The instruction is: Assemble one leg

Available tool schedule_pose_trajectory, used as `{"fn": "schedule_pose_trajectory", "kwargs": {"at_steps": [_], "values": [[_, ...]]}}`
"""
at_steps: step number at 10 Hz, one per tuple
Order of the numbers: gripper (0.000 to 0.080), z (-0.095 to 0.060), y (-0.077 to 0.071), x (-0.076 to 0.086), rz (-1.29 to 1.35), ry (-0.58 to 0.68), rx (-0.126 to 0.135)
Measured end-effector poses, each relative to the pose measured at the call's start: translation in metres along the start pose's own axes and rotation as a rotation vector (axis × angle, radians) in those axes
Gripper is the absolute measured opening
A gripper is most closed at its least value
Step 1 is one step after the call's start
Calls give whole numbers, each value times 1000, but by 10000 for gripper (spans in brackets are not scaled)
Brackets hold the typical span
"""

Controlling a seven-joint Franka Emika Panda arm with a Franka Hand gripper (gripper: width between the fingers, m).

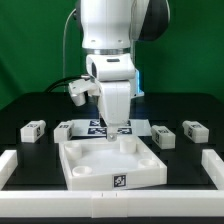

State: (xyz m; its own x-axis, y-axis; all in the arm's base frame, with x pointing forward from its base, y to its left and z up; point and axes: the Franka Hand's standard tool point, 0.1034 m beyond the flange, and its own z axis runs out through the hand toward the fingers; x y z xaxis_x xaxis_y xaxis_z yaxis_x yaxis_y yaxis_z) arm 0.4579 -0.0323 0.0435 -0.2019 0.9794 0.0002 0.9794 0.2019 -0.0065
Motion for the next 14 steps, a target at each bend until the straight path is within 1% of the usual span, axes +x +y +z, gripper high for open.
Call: {"fn": "schedule_pose_trajectory", "kwargs": {"at_steps": [1,3,5,6,8,9,10,11,12,13,14], "values": [[650,1,-1,0,-7,-1,2],[650,20,-16,1,-71,-3,44],[650,29,-21,1,-88,-2,53],[650,33,-24,0,-83,1,63],[648,35,-24,-1,-76,3,65],[497,34,-21,0,-77,2,63],[497,35,-22,0,-76,2,64],[279,35,-22,0,-76,2,64],[131,35,-22,0,-75,2,64],[131,35,-22,-1,-75,1,61],[63,34,-20,-1,-74,1,56]]}}
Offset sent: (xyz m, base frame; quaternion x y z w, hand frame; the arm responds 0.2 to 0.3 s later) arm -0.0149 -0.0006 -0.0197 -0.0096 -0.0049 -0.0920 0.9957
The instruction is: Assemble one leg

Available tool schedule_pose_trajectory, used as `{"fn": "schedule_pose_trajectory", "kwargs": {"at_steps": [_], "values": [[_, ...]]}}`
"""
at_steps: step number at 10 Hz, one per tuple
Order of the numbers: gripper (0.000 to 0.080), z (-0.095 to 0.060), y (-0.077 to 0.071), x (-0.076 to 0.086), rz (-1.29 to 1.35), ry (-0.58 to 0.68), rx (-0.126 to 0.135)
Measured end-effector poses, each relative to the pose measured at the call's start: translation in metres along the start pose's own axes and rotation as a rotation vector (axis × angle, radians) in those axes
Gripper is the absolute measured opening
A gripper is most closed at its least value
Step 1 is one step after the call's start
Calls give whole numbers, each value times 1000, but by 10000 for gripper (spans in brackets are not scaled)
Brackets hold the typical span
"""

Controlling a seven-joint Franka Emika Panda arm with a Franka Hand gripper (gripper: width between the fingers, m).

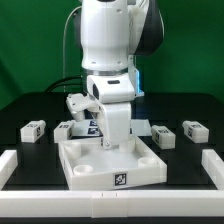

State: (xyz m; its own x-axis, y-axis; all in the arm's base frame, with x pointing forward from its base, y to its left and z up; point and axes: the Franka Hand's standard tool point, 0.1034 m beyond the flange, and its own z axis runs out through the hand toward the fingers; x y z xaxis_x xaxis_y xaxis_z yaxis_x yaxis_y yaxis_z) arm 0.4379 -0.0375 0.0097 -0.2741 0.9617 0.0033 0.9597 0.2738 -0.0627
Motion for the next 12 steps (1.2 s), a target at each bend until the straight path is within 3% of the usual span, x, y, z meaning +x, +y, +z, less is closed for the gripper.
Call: {"fn": "schedule_pose_trajectory", "kwargs": {"at_steps": [6,12], "values": [[63,0,1,1,23,1,-4],[63,0,25,48,226,19,-30]]}}
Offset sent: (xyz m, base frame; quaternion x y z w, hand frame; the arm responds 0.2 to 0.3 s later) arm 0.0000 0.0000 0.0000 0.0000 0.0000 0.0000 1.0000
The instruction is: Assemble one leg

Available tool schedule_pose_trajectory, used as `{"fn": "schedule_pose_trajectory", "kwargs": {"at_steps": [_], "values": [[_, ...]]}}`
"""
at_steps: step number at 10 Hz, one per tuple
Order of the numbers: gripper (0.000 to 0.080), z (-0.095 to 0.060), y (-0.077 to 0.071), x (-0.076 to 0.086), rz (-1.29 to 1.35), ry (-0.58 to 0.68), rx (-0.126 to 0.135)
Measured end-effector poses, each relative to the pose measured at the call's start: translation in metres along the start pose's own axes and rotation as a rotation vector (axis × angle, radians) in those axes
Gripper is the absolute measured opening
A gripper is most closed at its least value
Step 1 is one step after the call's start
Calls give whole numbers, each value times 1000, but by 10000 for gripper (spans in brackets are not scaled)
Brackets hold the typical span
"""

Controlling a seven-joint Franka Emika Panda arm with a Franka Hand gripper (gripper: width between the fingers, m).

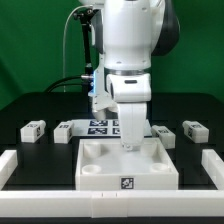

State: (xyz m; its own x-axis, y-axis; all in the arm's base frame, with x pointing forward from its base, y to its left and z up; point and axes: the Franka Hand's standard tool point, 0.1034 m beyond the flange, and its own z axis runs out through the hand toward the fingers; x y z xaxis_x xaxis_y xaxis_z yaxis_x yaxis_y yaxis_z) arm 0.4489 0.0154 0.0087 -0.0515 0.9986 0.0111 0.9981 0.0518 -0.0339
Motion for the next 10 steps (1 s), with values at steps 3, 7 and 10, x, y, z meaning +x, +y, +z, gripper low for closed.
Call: {"fn": "schedule_pose_trajectory", "kwargs": {"at_steps": [3,7,10], "values": [[63,0,12,32,-17,12,-7],[63,-1,35,53,-34,15,-17],[63,-2,44,64,59,12,-15]]}}
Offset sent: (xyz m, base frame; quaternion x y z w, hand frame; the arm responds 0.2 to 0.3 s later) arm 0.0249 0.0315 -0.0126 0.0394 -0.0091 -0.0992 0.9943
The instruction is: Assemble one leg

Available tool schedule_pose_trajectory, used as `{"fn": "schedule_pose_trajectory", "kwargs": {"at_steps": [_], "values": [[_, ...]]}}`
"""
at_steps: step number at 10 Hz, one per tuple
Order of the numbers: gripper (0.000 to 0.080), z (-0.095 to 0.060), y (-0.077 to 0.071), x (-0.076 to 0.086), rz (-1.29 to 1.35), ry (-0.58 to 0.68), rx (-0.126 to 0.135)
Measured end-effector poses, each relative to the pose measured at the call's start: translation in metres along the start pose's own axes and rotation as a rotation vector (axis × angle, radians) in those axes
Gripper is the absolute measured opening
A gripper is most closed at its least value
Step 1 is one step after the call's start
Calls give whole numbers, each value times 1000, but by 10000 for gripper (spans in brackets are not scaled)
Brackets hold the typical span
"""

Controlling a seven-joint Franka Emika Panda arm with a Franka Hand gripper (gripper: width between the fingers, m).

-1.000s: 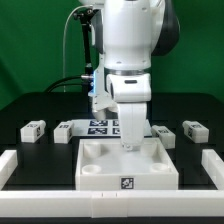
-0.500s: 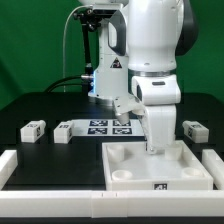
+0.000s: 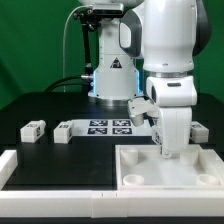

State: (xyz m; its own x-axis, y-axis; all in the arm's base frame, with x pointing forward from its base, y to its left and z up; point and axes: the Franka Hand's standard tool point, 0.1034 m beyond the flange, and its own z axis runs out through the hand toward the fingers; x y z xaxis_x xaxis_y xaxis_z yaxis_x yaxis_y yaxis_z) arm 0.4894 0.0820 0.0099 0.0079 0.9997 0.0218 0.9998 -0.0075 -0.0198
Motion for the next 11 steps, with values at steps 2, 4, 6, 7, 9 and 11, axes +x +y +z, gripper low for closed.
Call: {"fn": "schedule_pose_trajectory", "kwargs": {"at_steps": [2,4,6,7,9,11], "values": [[63,0,-1,0,27,0,-2],[306,0,-1,0,29,0,-2],[442,0,-1,-1,29,0,-2],[442,1,-1,-1,29,0,-2],[635,1,-1,-1,30,0,-2],[646,1,-1,-1,30,0,-2]]}}
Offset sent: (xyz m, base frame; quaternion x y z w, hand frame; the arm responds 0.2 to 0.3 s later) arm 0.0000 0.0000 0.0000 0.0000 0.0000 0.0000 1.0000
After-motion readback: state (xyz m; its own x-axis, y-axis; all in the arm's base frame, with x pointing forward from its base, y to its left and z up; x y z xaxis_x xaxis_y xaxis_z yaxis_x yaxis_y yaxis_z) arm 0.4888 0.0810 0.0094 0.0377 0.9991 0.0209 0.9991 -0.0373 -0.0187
